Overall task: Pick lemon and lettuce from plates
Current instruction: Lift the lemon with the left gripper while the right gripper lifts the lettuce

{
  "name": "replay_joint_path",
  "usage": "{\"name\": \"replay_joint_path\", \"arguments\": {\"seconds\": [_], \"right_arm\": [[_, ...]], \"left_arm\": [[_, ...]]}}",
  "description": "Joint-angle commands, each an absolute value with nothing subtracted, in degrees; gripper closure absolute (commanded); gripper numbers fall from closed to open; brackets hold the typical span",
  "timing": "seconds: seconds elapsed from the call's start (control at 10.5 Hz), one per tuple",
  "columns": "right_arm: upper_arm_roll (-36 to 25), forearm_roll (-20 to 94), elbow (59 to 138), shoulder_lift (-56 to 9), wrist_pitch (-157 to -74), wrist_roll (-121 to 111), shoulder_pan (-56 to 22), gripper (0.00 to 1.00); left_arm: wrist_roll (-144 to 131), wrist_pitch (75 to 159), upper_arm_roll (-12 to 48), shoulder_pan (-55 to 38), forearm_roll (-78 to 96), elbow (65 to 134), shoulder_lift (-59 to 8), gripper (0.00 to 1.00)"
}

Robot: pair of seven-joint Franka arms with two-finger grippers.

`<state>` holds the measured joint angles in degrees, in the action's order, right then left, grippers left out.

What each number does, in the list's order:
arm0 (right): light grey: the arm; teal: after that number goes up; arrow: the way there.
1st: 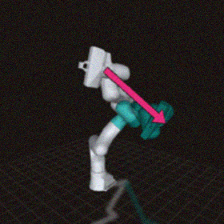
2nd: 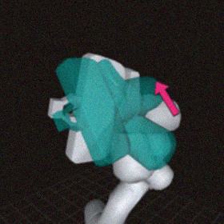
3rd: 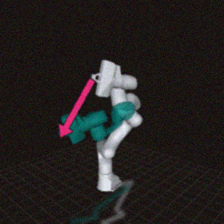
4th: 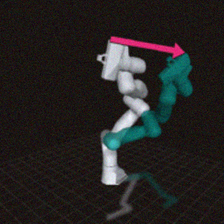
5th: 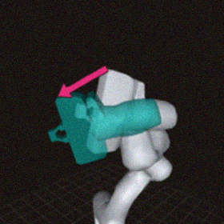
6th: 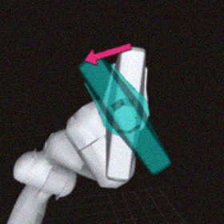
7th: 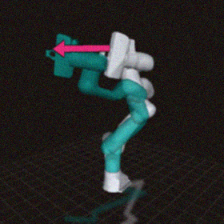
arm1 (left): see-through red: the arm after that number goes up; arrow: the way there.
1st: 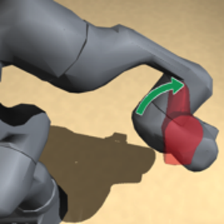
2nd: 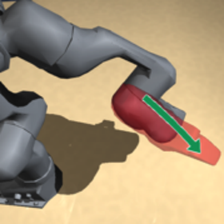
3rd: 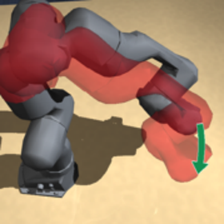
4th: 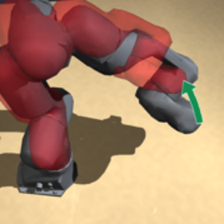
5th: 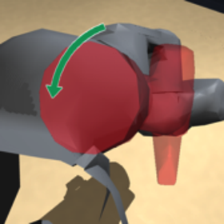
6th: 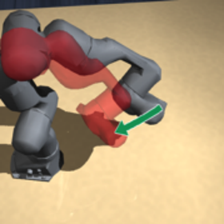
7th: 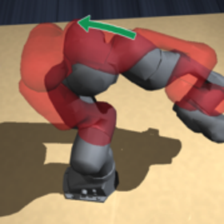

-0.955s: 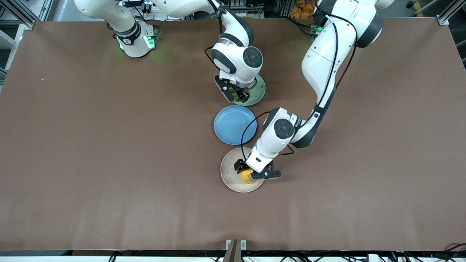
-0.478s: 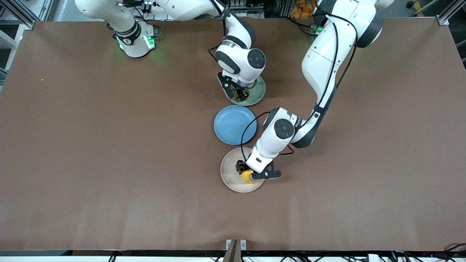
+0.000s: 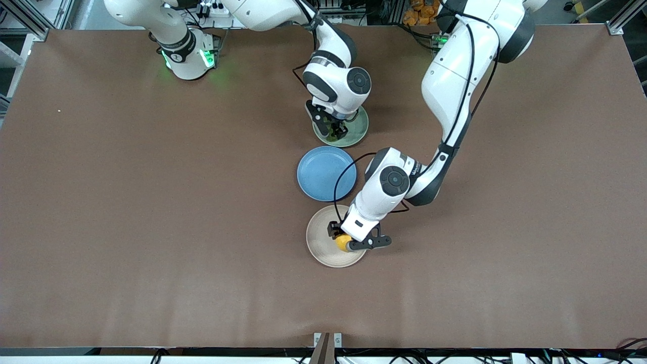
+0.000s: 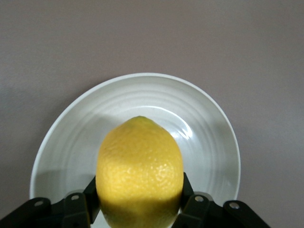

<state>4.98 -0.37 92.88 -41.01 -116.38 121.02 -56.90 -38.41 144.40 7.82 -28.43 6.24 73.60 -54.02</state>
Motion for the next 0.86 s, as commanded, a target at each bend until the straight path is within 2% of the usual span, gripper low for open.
{"name": "replay_joint_path", "arguments": {"seconds": [0.0, 0.1, 0.19, 0.57, 0.76], "right_arm": [[4.7, -1.1, 92.8, -41.1, -116.7, 122.6, -58.0, 0.83], [4.6, -1.1, 92.8, -41.1, -116.8, 123.0, -58.2, 0.95], [4.6, -1.2, 92.7, -41.0, -116.8, 123.0, -58.2, 0.98], [4.5, -1.1, 91.9, -39.4, -115.9, 122.9, -57.7, 1.0], [4.3, -1.2, 90.4, -38.1, -111.6, 122.8, -57.5, 1.0]], "left_arm": [[-39.0, 139.7, 7.7, -27.6, 7.8, 74.4, -51.2, 0.65], [-38.8, 136.6, 7.6, -27.3, 7.8, 74.4, -49.6, 0.65], [-38.7, 132.5, 8.0, -25.9, 7.8, 74.4, -47.9, 0.65], [-35.9, 120.0, 7.6, -22.1, 7.1, 74.6, -42.6, 0.65], [-32.4, 114.6, 7.1, -20.4, 6.9, 75.0, -40.9, 0.65]]}}
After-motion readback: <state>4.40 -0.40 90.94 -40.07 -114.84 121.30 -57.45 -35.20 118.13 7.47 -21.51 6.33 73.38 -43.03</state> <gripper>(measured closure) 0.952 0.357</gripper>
